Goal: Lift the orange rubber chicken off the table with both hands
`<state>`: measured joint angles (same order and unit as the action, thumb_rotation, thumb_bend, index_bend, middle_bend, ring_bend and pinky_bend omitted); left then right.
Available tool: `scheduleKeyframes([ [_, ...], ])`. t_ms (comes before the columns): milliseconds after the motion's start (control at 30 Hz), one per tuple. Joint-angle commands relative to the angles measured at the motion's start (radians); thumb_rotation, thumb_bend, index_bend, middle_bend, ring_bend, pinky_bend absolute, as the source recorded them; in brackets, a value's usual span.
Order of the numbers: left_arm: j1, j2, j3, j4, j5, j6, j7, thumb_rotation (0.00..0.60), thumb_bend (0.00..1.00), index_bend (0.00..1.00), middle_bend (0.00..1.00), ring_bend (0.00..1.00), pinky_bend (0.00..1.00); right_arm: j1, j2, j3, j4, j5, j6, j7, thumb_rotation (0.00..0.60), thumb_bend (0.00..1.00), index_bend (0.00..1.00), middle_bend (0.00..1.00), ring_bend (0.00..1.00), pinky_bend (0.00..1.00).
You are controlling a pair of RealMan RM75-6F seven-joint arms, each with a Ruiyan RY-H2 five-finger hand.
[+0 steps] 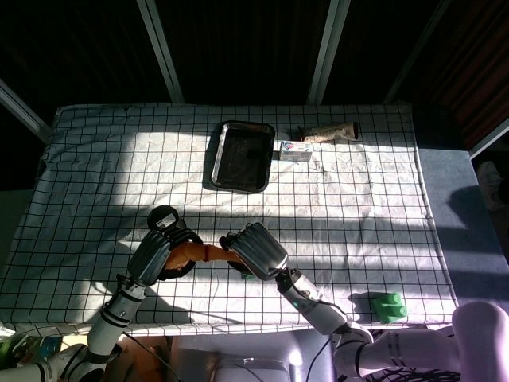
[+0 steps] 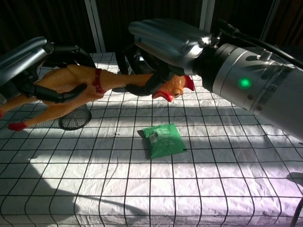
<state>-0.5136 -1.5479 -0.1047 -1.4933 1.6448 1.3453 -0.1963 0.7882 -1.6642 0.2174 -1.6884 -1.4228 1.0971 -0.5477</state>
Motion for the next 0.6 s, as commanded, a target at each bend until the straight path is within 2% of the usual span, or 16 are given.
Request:
scheduleKeyframes([
  [33, -0.021, 0.029, 0.021, 0.006, 0.024, -0.031, -0.032, 0.6, 0.6, 0.6, 0.71, 0.6, 0.65, -0.002, 0.004, 0.001, 0.002, 0.002, 0.005, 0.005, 0.6, 0.55, 0.91, 0.72, 0.77, 0.76],
  [67, -0.026, 0.035, 0.027, 0.014, 0.031, -0.038, -0.032, 0.6, 0.54, 0.46, 0.55, 0.46, 0.44, -0.003, 0.005, 0.001, 0.003, 0.003, 0.008, 0.007, 0.6, 0.55, 0.91, 0.72, 0.77, 0.76],
  [133, -0.033, 0.045, 0.036, 0.019, 0.033, -0.055, -0.019, 0.6, 0.45, 0.22, 0.27, 0.18, 0.19, -0.004, 0.006, -0.001, 0.006, 0.005, 0.009, 0.008, 0.6, 0.55, 0.91, 0.72, 0.77, 0.76],
  [167, -0.036, 0.049, 0.038, 0.017, 0.036, -0.058, -0.017, 0.6, 0.41, 0.14, 0.16, 0.07, 0.12, -0.004, 0.007, -0.003, 0.007, 0.006, 0.009, 0.007, 0.6, 0.55, 0.91, 0.72, 0.77, 0.76],
  [233, -0.038, 0.051, 0.039, 0.016, 0.04, -0.055, -0.017, 0.6, 0.37, 0.07, 0.06, 0.0, 0.05, -0.004, 0.008, -0.005, 0.009, 0.007, 0.01, 0.005, 0.6, 0.55, 0.91, 0.72, 0.77, 0.76],
  [333, -0.039, 0.057, 0.039, 0.009, 0.032, -0.057, -0.006, 0.6, 0.33, 0.0, 0.0, 0.0, 0.01, -0.005, 0.007, -0.008, 0.014, 0.011, 0.011, 0.002, 0.6, 0.55, 0.91, 0.72, 0.77, 0.76],
  [600, -0.041, 0.07, 0.036, -0.014, -0.001, -0.074, 0.004, 0.6, 0.31, 0.0, 0.0, 0.0, 0.01, -0.004, 0.005, -0.01, 0.016, 0.009, 0.016, 0.018, 0.6, 0.55, 0.91, 0.72, 0.77, 0.76],
])
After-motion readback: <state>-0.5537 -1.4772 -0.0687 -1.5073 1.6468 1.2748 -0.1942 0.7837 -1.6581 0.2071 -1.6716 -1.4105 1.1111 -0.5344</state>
